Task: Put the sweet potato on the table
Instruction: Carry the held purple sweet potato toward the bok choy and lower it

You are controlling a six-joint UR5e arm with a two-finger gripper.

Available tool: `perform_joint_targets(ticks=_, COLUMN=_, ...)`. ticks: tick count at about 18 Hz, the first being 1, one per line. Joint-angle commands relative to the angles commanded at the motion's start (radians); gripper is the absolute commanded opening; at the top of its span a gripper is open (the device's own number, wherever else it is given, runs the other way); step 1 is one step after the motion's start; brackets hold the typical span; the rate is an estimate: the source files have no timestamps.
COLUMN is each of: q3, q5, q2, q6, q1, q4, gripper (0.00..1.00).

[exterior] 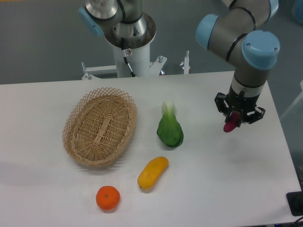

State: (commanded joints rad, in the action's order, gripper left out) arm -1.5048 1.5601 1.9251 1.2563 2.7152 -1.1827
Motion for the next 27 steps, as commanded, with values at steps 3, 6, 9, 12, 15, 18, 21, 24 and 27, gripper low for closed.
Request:
perform_joint_targets(ticks=3, q3=-0.006, q5=0.000, q2=0.006, q6=0.000, q1=-0.002, q4=0.003, gripper=0.16)
perform_joint_targets(ticks=6, q3=-0.017, q5=0.000, q2=0.015, q6=0.012, q1=-0.002, q4=0.009, gripper=0.16)
perform_joint_targets(ticks=9, q3=-0.032, q5=-0.002, q2=0.028, q6=0.035, q1=0.000, q4=0.017, gripper=0.16)
perform_joint_targets(ticks=12, q3=-0.075, q5=-0.003, q2=0.020, q6=0.055, q1=0.000, q4=0.023, gripper=0.16)
perform_joint_targets(ticks=15, q3=-0.155, q5=-0.006, q2=-0.008, q6=0.141, q1=0.018, q4=0.089, gripper=0.15)
perform_joint_targets(ticks=18, q3=-0.241, q5=-0.011, q2=-0.032, q6=0.233, q1=0.038, q4=0.126, gripper=0.15)
perform_joint_targets(ticks=21, q3=-0.308, q5=-0.012, q2=-0.043, q6=0.264, q1=0.041, q4=0.127, gripper=0.15)
perform_joint_targets(ticks=24, q3=-0.379, q5=-0.015, q2=-0.066, q6=0.282, q1=0.037, q4=0.127, gripper=0.15)
perform_joint_targets(ticks=27, q3=-0.446, q5=-0.028, q2=-0.092, q6=0.305, q1=0.029, q4=0.127, gripper=0.16)
